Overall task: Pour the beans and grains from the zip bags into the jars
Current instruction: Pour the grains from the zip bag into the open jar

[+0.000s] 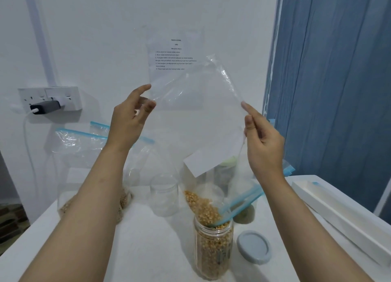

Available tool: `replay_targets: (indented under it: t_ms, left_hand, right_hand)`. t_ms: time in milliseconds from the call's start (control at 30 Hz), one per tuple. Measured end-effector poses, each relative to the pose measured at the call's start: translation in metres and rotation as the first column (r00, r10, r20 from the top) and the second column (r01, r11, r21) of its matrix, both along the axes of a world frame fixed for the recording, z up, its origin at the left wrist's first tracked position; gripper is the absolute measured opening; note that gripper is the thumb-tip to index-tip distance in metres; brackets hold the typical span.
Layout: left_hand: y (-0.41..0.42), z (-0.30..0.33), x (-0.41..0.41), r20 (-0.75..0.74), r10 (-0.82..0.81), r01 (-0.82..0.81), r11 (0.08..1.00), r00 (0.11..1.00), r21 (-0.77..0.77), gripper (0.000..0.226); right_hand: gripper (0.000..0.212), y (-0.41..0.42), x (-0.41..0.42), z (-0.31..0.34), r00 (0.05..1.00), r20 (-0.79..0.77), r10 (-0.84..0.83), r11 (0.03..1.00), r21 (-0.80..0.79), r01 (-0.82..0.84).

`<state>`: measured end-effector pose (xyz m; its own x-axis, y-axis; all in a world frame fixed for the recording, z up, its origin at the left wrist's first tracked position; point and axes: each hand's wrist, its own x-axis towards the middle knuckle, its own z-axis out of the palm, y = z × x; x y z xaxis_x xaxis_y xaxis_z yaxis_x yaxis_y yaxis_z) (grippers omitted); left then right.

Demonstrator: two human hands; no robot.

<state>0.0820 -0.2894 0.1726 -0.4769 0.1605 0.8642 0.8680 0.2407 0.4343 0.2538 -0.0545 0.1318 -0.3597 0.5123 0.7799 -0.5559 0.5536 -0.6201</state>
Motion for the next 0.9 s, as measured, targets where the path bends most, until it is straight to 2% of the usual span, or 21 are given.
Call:
replay_targets:
  t_ms: [100,200,267,433,900]
  left_hand:
    - [0.001,-0.018,-0.003,0.111,-0.018,0.006,0.994,0.994,0.105,0.051]
    - [0.01,-0.034,0.0,0.212,-0.119,0.069,0.971,0.97,0.229,0.049]
    - [0.014,-0.036,0.0,0.24,-0.123,0.056,0.962,0.963,0.266,0.045]
    - [0.011,-0.021,-0.001,0.211,-0.115,0.057,0.963,0.971,0.262,0.036]
    - [0.009,-0.007,0.0,0.217,-0.076,0.022,0.97,0.973,0.242,0.035]
  right_hand:
    - [0.03,0.0,0.0,-0.004,1.0,-0.028,0.002,1.0,-0.02,-0.002]
    - [0.03,-0.001,0.0,-0.007,1.0,-0.03,0.009,1.0,-0.026,-0.01]
    - [0.03,-0.001,-0.001,-0.007,1.0,-0.027,0.014,1.0,-0.027,-0.015]
    - [0.031,0.002,0.002,-0.005,1.0,-0.004,0.012,1.0,0.008,-0.012]
    - [0.029,-0.002,0.008,0.0,1.0,0.022,0.016,1.0,-0.003,-0.016]
